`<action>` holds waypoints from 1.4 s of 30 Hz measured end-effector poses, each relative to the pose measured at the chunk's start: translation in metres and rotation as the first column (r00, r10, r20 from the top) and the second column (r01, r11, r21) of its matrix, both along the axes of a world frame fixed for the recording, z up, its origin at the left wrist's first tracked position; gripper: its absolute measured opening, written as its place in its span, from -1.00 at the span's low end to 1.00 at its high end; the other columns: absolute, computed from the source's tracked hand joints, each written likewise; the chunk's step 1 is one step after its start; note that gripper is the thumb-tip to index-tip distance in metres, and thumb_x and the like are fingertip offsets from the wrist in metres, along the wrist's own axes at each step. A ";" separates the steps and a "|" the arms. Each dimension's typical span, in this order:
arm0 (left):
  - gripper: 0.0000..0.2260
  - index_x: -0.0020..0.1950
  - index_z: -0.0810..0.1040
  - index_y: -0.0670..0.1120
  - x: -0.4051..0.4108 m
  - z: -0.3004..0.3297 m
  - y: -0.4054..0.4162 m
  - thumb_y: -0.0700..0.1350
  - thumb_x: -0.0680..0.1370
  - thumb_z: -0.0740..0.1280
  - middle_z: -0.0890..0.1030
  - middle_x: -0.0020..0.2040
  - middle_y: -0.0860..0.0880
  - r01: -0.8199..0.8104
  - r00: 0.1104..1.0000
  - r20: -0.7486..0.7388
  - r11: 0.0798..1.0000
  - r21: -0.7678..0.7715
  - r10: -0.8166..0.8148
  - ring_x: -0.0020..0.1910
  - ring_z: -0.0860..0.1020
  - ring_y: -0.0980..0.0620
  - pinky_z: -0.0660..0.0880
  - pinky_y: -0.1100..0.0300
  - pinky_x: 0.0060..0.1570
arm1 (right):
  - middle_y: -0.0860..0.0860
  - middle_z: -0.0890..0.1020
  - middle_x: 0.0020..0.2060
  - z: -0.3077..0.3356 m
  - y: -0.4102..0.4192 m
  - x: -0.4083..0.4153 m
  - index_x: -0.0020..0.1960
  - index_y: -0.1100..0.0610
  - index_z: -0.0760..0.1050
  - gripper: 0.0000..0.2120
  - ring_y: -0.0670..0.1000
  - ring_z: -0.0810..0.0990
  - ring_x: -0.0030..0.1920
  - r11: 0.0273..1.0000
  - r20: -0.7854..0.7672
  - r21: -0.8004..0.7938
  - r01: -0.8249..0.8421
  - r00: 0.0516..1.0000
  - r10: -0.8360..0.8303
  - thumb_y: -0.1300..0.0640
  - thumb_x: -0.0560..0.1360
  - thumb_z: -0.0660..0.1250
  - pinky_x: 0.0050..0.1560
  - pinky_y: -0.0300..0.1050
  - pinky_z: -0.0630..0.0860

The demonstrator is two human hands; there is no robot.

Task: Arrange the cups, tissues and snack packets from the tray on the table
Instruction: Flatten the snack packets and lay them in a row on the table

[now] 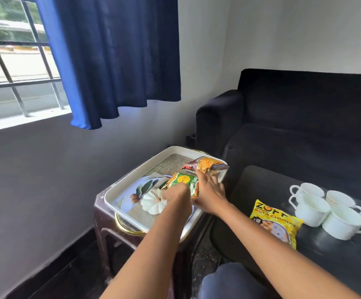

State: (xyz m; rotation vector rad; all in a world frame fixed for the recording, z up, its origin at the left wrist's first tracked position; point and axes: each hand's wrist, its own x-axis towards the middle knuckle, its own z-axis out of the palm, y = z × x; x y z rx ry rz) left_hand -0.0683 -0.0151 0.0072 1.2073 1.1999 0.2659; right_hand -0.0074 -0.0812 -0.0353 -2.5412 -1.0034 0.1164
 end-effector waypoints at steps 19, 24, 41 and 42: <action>-0.64 0.25 0.46 -0.28 0.005 0.004 -0.022 -0.12 0.53 0.37 0.59 0.02 -0.17 0.018 0.950 0.311 0.987 -0.161 0.034 -0.02 0.58 -0.09 0.53 0.02 0.07 | 0.03 0.54 0.13 -0.001 -0.048 -0.037 0.32 0.09 0.39 -0.34 0.12 0.41 0.18 0.856 0.281 0.510 0.082 0.925 -0.256 -0.23 0.33 0.39 0.06 0.04 0.34; -0.86 0.02 0.54 -0.20 0.008 0.010 -0.042 -0.15 0.53 0.39 0.56 -0.27 -0.02 0.184 0.906 0.399 0.981 -0.062 -0.144 -0.38 0.50 0.12 0.45 0.31 -0.57 | 0.05 0.56 0.11 -0.002 -0.084 -0.047 0.25 0.11 0.44 -0.36 0.15 0.46 0.15 0.798 0.231 0.568 0.200 0.892 -0.388 -0.20 0.30 0.45 0.04 0.10 0.42; -0.76 0.18 0.55 -0.16 0.000 0.005 -0.097 -0.10 0.56 0.34 0.67 0.08 -0.12 0.690 0.594 0.361 0.686 0.231 -0.719 0.04 0.63 -0.03 0.52 -0.02 0.14 | -0.07 0.69 -0.06 0.009 -0.177 -0.030 0.09 -0.07 0.51 -0.77 -0.16 0.66 -0.08 0.502 -0.683 0.661 0.558 0.724 0.095 0.06 0.44 0.39 -0.23 -0.35 0.53; -0.78 0.19 0.56 -0.13 0.001 0.003 -0.104 -0.09 0.57 0.32 0.67 0.09 -0.10 0.713 0.568 0.355 0.659 0.239 -0.743 0.05 0.63 -0.02 0.53 -0.01 0.14 | -0.06 0.69 -0.04 0.007 -0.181 -0.030 0.09 -0.08 0.51 -0.76 -0.12 0.66 -0.05 0.502 -0.684 0.656 0.564 0.725 0.081 0.05 0.43 0.41 -0.15 -0.28 0.55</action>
